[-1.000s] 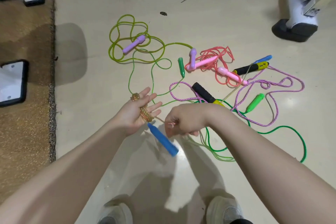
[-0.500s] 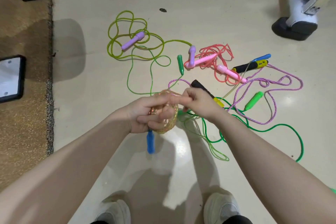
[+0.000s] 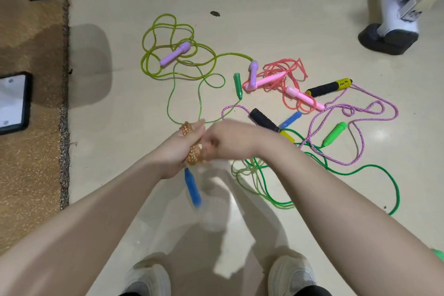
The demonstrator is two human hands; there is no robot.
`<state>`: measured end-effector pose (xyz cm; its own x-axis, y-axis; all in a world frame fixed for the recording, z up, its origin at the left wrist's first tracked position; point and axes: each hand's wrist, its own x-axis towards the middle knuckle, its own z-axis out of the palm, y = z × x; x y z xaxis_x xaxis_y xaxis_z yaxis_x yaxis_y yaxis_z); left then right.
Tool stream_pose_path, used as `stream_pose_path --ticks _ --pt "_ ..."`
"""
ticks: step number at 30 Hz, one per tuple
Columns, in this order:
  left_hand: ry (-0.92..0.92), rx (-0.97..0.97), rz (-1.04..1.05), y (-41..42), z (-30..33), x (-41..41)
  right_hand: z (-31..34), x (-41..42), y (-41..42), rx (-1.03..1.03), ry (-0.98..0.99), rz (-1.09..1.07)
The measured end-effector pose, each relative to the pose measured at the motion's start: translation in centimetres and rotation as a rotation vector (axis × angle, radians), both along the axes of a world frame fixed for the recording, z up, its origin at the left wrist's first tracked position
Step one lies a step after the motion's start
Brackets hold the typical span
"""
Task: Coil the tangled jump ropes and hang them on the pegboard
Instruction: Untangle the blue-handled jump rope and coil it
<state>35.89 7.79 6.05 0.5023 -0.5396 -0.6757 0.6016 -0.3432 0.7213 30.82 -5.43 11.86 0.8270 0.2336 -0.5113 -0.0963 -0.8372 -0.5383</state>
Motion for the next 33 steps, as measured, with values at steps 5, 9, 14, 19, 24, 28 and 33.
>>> stream_pose_path --ticks 5,9,14,19,24,28,33 --pt "0.181 -0.125 -0.312 -1.2 2.3 0.0 -0.9 -0.1 -3.9 0.176 -0.408 -0.464" --pt "0.361 -0.392 -0.475 -1.5 2.9 0.4 -4.5 -1.1 -3.5 0.401 -0.425 -0.829" --pt "0.392 -0.549 -0.168 -2.0 3.2 1.0 -7.6 -3.3 -1.8 0.452 0.075 -0.721" --pt "0.197 -0.244 0.34 -1.0 0.5 1.6 -3.8 -1.9 0.7 0.405 0.463 -0.365" --pt "0.043 -0.071 0.134 0.5 -0.7 2.0 -0.2 0.4 -0.1 0.138 0.193 -0.143" --pt "0.027 0.007 -0.271 -0.8 1.9 1.0 -0.6 0.1 -3.0 0.311 -0.155 -0.361" --pt "0.403 -0.331 -0.596 -2.0 4.1 0.7 -3.9 -1.4 -4.0 0.768 -0.167 -0.709"
